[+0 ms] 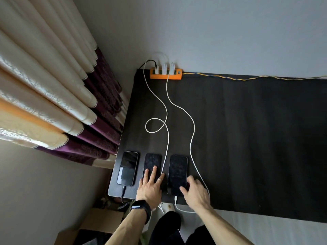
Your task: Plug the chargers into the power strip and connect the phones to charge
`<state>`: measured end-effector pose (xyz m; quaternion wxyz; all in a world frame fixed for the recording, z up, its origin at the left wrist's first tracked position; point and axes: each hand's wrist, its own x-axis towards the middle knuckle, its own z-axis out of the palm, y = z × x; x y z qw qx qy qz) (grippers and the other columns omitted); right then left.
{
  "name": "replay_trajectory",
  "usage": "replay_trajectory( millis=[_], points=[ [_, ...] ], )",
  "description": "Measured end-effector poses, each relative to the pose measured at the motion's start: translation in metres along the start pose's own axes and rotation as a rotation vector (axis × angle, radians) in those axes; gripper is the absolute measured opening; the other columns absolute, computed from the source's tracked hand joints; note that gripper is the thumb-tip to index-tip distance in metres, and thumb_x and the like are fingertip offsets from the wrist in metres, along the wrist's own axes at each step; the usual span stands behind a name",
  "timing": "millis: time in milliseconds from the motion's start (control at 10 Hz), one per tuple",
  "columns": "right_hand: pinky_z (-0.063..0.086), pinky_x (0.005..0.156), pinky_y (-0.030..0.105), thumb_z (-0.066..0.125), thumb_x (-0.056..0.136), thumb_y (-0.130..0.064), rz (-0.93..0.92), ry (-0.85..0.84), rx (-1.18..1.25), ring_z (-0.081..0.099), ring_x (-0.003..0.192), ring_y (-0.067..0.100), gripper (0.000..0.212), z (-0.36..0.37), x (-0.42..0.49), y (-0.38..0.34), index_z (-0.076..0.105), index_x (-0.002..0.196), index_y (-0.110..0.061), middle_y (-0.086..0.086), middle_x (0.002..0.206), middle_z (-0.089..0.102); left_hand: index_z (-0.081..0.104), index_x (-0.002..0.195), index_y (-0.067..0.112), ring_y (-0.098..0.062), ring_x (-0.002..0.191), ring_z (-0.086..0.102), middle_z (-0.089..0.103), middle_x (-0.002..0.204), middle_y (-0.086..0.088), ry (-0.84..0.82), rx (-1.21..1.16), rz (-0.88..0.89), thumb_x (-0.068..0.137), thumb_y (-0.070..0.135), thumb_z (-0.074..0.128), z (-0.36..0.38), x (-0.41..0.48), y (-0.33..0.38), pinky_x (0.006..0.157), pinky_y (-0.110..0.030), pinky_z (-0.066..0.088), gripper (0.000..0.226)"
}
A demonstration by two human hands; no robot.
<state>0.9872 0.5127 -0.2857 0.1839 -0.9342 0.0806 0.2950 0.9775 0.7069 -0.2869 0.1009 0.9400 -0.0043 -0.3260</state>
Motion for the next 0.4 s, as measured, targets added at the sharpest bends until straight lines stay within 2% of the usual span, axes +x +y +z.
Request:
replay_trajectory(
  millis=[100, 200, 300, 400],
  points=[
    [0.048, 0.09, 0.03, 0.058, 0.095, -0.04, -0.08, -0.085, 0.18, 0.063, 0.104, 0.017, 0.038, -0.008, -0.001, 0.022, 0.052, 0.131, -0.03, -0.005, 0.107, 0.067, 0.027, 0.152, 0.034, -0.032, 0.152, 0.0, -0.004, 0.166, -0.003, 0.017, -0.004, -0.034, 0.097, 0.025, 0.039, -0.012, 0.0, 0.009, 0.122, -0.051, 0.012, 0.058],
    [0.047, 0.091, 0.023, 0.06, 0.094, -0.03, -0.111, -0.081, 0.344, 0.065, 0.1, 0.011, 0.038, -0.025, -0.009, 0.051, 0.059, 0.132, -0.029, -0.013, 0.101, 0.072, 0.041, 0.146, 0.03, -0.029, 0.152, 0.002, 0.004, 0.166, -0.006, 0.07, 0.018, -0.063, 0.097, 0.026, 0.037, -0.016, -0.002, 0.027, 0.122, -0.051, 0.01, 0.049],
    [0.049, 0.09, 0.023, 0.06, 0.093, -0.026, -0.097, -0.018, 0.364, 0.066, 0.094, 0.008, 0.034, -0.041, -0.021, 0.1, 0.062, 0.127, -0.027, -0.015, 0.096, 0.072, 0.04, 0.147, 0.027, -0.027, 0.152, 0.004, 0.009, 0.165, -0.007, 0.142, 0.049, -0.098, 0.092, 0.024, 0.04, -0.009, -0.008, 0.062, 0.121, -0.051, 0.011, 0.055],
    [0.05, 0.091, 0.027, 0.06, 0.093, -0.029, -0.054, 0.047, 0.286, 0.065, 0.1, 0.01, 0.035, -0.054, -0.032, 0.161, 0.061, 0.129, -0.027, -0.012, 0.109, 0.069, 0.035, 0.149, 0.027, -0.026, 0.153, 0.002, 0.009, 0.165, -0.007, 0.14, 0.02, -0.095, 0.091, 0.025, 0.04, 0.008, -0.021, 0.118, 0.122, -0.049, 0.008, 0.058]
  ],
)
